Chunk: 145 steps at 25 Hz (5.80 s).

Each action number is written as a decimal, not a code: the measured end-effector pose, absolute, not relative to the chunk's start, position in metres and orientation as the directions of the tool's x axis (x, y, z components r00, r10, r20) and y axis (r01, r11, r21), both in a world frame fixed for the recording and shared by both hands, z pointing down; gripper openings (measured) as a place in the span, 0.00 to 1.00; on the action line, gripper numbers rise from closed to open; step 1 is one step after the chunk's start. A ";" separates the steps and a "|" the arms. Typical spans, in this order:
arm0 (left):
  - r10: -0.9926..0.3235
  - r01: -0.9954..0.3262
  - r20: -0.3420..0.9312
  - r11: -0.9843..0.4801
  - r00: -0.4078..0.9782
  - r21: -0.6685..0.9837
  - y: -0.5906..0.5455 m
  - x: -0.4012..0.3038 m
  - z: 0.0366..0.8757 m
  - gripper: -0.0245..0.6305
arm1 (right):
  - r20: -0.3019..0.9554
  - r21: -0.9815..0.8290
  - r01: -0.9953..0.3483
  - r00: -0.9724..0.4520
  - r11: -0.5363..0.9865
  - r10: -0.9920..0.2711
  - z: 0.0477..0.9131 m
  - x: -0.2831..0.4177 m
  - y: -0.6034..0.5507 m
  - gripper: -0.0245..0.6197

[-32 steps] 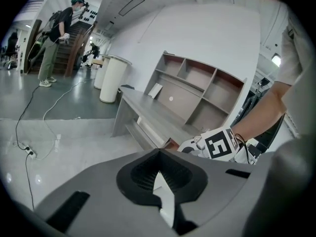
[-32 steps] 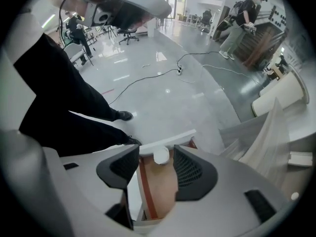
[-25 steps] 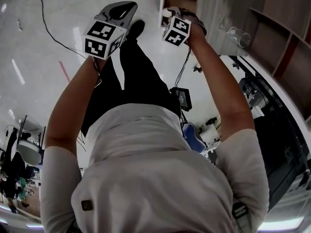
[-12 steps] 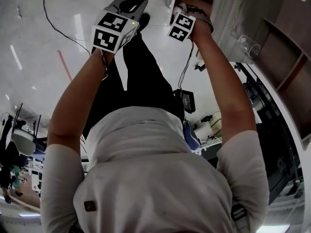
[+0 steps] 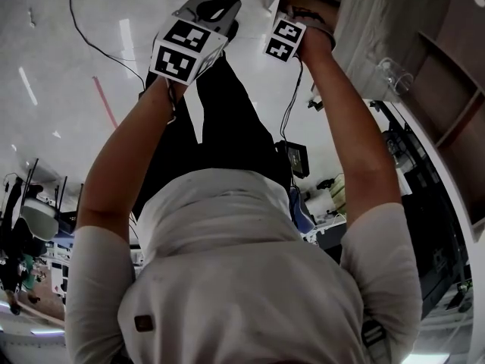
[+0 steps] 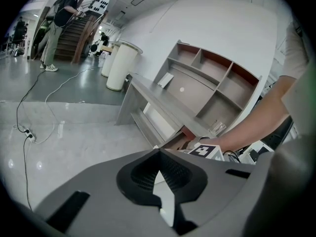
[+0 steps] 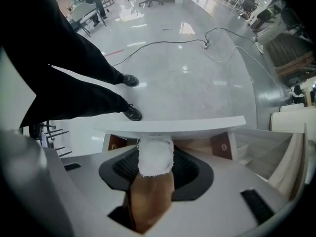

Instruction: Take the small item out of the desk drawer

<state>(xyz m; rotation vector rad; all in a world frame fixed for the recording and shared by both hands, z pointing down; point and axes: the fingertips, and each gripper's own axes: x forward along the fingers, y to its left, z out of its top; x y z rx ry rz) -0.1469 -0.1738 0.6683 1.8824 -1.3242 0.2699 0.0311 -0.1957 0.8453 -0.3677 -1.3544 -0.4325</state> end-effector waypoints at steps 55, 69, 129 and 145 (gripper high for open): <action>-0.615 -0.797 0.509 -0.498 0.602 0.340 -0.190 0.022 0.525 0.06 | 0.839 0.150 -0.344 -0.452 0.927 -0.304 0.611 0.088 -0.211 0.30; -0.666 -0.763 0.376 -0.587 0.645 0.269 -0.159 0.014 0.415 0.06 | 0.628 0.200 -0.553 -0.562 0.809 -0.539 0.464 0.086 -0.179 0.30; -0.716 -0.736 0.175 -0.646 0.676 0.203 0.024 0.109 0.301 0.06 | 0.300 0.101 -0.710 -0.646 0.697 -0.702 0.314 0.217 0.032 0.30; -0.621 -0.640 0.155 -0.750 0.768 0.166 0.093 0.009 0.284 0.06 | 0.280 0.095 -0.801 -0.548 0.590 -0.788 0.299 0.131 0.103 0.30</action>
